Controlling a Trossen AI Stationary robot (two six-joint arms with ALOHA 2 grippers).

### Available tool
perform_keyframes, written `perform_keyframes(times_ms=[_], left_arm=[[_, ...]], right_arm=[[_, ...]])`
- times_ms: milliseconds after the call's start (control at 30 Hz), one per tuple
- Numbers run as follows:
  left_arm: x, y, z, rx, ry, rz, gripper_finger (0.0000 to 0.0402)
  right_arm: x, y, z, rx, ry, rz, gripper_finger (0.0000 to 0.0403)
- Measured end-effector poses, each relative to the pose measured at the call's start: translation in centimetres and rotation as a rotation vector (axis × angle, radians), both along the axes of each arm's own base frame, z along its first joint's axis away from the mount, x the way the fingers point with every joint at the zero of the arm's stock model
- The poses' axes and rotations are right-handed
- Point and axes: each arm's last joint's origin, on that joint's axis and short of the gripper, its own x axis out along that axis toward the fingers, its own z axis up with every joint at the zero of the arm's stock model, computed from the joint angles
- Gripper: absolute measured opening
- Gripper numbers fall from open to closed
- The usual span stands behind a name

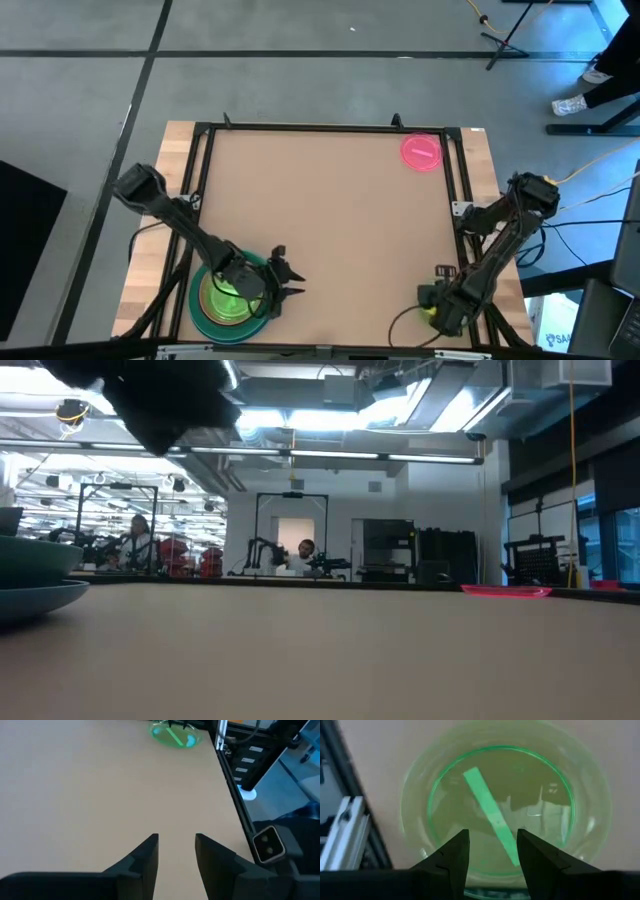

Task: Stack plastic plates
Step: Stack the light green plate on top of the light green plate

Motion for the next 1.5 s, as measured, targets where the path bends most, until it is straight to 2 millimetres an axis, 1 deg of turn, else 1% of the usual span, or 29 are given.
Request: perform_keyframes(times_ms=[100,167,267,333,400,467,633,700,767,867,933,1000,1100,1200,1267,1367,1500], left_arm=[[0.6,-0.1,-0.7,-0.012,-0.017,0.008,0.0123],[0.8,0.1,-1.0,-0.009,-0.012,0.016,0.0123],[1.0,0.3,-0.9,-0.013,-0.015,0.029,0.0123],[1.0,0.4,-0.9,-0.010,-0.021,0.041,0.0123],[1.1,0.4,-0.7,-0.015,-0.040,0.048,0.0123],[1.3,0.4,-0.5,-0.029,-0.063,0.053,0.0123],[1.6,0.5,0.0,-0.012,-0.111,0.044,0.0123],[1.6,0.5,-0.1,-0.008,-0.107,0.043,0.0123],[1.5,0.4,-0.1,-0.009,-0.109,0.042,0.0123],[1.5,0.4,-0.1,-0.005,-0.103,0.041,0.0123],[1.5,0.4,-0.1,-0.005,-0.102,0.041,0.0123],[1.5,0.4,-0.1,-0.005,-0.102,0.040,0.0123],[1.4,0.3,-0.1,-0.004,-0.102,0.037,0.0123],[1.4,0.3,-0.1,-0.004,-0.103,0.037,0.0123],[1.4,0.3,-0.1,-0.005,-0.105,0.037,0.0123],[1.4,0.3,-0.1,-0.007,-0.111,0.041,0.0123],[1.4,0.3,0.0,0.017,-0.113,0.032,0.0123]], right_arm=[[-0.4,-0.9,-1.4,-0.039,0.016,-0.033,0.0159],[-0.2,-1.6,-2.1,-0.049,0.020,-0.061,0.0159],[0.8,-2.0,-2.7,-0.043,-0.070,-0.038,0.0159],[1.9,-2.3,-2.6,-0.073,-0.193,0.003,0.0159],[3.0,-3.2,-2.6,-0.159,-0.307,0.031,0.0159],[4.4,-4.3,-2.5,-0.254,-0.408,0.020,0.0159],[7.9,-7.5,-2.4,-0.431,-0.543,-0.036,0.0159],[9.1,-8.5,-2.3,-0.442,-0.569,-0.026,0.0159],[9.9,-8.8,-2.0,-0.407,-0.586,0.005,0.0159],[10.2,-8.2,-0.5,-0.337,-0.599,0.053,0.0159],[9.6,-7.2,0.6,-0.268,-0.585,0.098,0.0159],[8.4,-6.2,1.2,-0.203,-0.551,0.156,0.0159],[6.4,-4.3,1.2,-0.121,-0.506,0.199,0.0159],[4.6,-2.8,0.0,-0.129,-0.509,0.249,0.0159],[3.6,-2.5,-1.3,-0.210,-0.526,0.290,0.0159],[3.0,-2.5,-2.5,-0.330,-0.572,0.317,0.0159],[2.9,-3.2,-3.9,-0.405,-0.556,0.348,0.0157]])
